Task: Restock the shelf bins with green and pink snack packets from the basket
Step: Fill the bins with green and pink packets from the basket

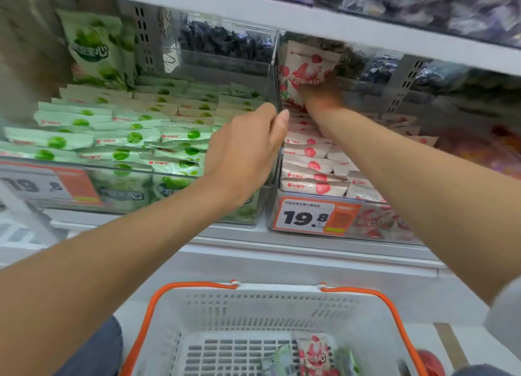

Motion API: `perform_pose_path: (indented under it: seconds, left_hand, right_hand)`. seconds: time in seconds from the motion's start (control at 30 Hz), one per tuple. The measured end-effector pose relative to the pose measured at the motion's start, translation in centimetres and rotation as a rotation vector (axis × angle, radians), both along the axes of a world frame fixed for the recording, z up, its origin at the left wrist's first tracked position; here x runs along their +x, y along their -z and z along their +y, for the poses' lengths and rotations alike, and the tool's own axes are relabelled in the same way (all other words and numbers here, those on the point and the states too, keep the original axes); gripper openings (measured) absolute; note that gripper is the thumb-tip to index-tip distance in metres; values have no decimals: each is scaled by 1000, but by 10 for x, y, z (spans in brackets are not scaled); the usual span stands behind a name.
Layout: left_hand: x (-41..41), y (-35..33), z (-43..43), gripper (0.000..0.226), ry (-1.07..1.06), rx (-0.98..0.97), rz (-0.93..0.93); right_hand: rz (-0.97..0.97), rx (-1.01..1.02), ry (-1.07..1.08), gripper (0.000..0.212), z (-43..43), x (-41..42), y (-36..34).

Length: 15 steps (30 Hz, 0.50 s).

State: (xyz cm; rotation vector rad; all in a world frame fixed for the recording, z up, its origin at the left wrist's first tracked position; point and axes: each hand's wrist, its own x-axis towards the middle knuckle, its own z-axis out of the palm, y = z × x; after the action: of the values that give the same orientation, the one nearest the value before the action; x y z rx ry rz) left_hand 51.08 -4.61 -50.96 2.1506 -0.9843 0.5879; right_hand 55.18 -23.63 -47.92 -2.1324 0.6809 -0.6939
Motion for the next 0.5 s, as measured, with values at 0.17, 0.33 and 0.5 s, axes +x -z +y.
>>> perform_pose_path:
  seconds: [0.17,0.33,0.5]
  left_hand:
    - [-1,0,0,40,-7,18,1]
    - [-1,-1,0,40,-14,30,-5]
    - [-2,-1,-1,40,-7,20,1]
  right_hand:
    - [4,34,-90,50,0,2,-5]
    - [2,52,-101,63,2,4,3]
    - [-96,155,-61,43,-4,6,4]
